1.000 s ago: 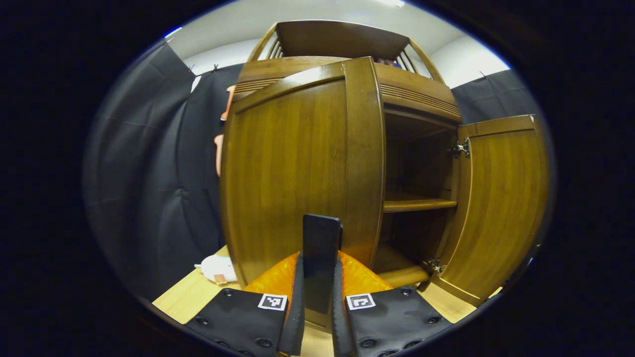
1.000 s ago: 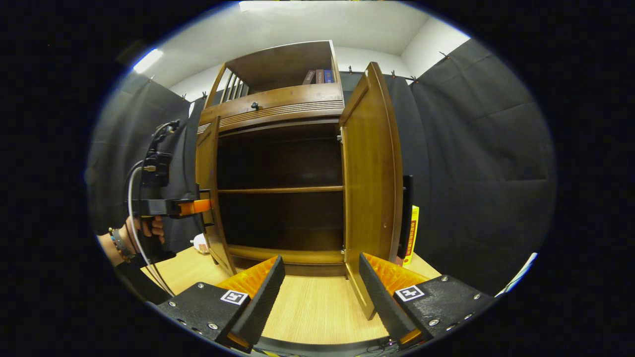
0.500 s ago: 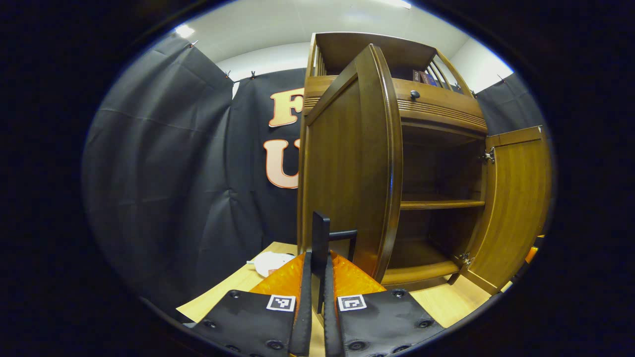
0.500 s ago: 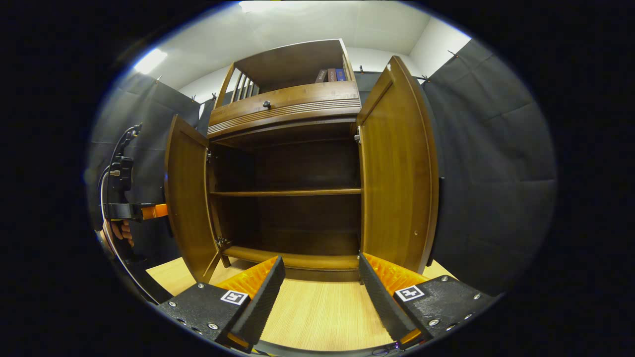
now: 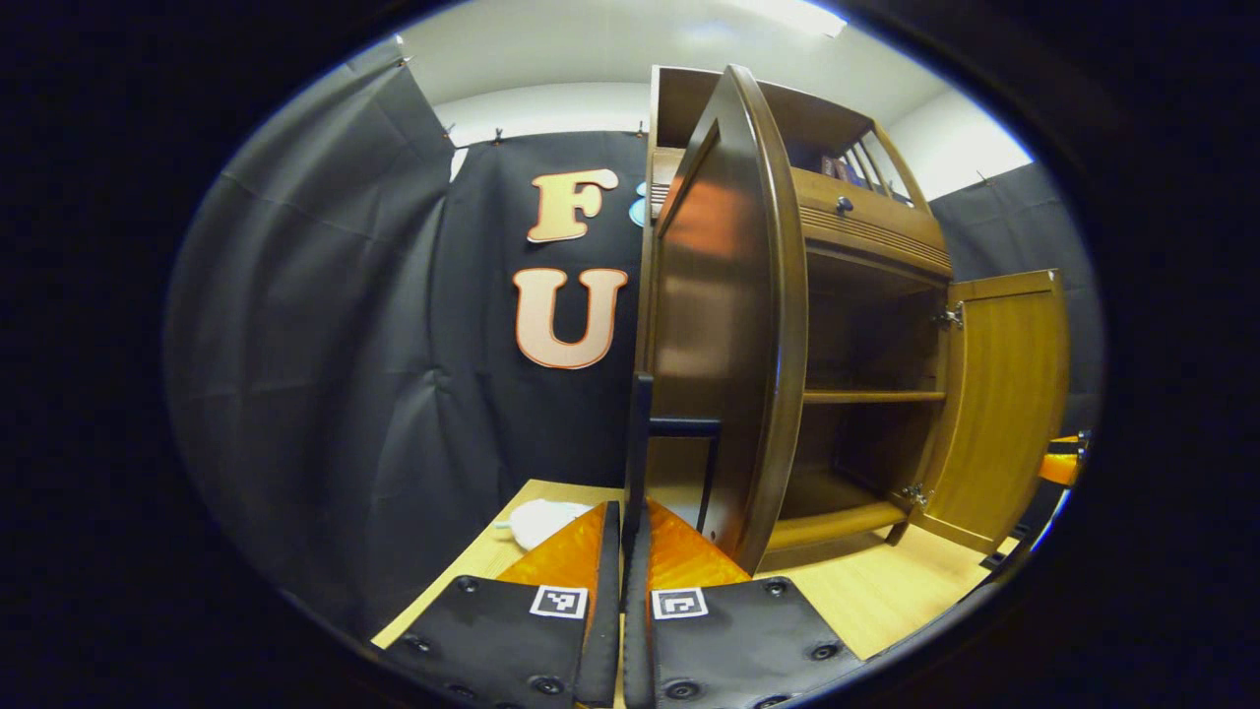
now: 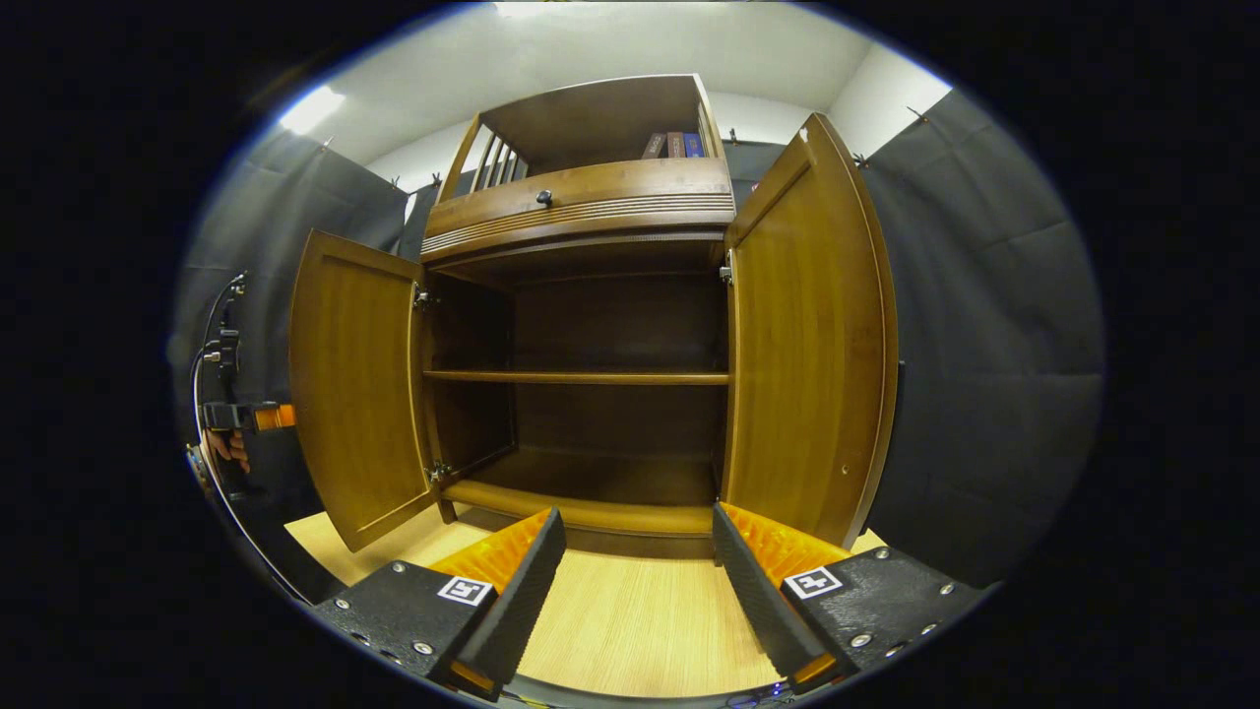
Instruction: Open the right door of the double-door shoe cabinet with the right hand, and open the left door with the left hand.
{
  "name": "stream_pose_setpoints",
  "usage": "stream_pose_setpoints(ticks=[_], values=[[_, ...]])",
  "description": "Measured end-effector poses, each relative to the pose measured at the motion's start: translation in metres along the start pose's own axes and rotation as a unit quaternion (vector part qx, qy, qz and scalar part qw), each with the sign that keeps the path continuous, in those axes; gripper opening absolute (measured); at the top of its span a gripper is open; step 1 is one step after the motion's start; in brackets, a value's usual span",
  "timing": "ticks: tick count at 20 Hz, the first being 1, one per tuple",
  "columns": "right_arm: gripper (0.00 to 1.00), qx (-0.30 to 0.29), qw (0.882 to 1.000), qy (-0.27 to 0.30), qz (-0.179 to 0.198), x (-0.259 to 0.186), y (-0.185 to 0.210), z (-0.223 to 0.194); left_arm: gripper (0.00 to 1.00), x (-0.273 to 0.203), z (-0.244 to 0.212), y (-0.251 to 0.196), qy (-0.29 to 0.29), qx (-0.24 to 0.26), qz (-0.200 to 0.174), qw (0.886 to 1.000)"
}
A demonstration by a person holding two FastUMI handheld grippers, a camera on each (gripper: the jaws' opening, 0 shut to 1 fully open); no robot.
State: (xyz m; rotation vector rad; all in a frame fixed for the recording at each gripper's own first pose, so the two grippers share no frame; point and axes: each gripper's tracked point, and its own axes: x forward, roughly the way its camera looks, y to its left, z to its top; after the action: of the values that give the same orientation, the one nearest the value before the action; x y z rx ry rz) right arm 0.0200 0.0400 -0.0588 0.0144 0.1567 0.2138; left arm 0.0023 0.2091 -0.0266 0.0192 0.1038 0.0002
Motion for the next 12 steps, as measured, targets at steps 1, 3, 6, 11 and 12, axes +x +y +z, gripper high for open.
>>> stream_pose_setpoints(ticks=[1, 3, 6, 11, 12], values=[[0.92, 0.001, 1.0, 0.002, 0.0, 0.0, 0.002, -0.001, 0.1, 0.001, 0.001, 0.008, 0.003, 0.002, -0.01, 1.0], [0.92, -0.008, 1.0, 0.006, -0.003, -0.001, 0.006, -0.005, 0.1, 0.001, 0.001, 0.021, 0.014, 0.001, -0.019, 1.0], [0.92, -0.007, 1.0, 0.018, 0.003, 0.003, 0.014, -0.01, 0.1, 0.001, 0.0, 0.019, 0.015, 0.015, -0.04, 0.999], [0.92, -0.004, 1.0, 0.02, -0.003, -0.002, 0.021, -0.011, 0.1, -0.004, -0.002, 0.042, 0.024, 0.021, -0.046, 0.998], [0.92, -0.002, 1.0, 0.021, -0.003, -0.002, 0.022, -0.01, 0.1, -0.011, -0.001, 0.053, 0.025, 0.022, -0.042, 0.999]])
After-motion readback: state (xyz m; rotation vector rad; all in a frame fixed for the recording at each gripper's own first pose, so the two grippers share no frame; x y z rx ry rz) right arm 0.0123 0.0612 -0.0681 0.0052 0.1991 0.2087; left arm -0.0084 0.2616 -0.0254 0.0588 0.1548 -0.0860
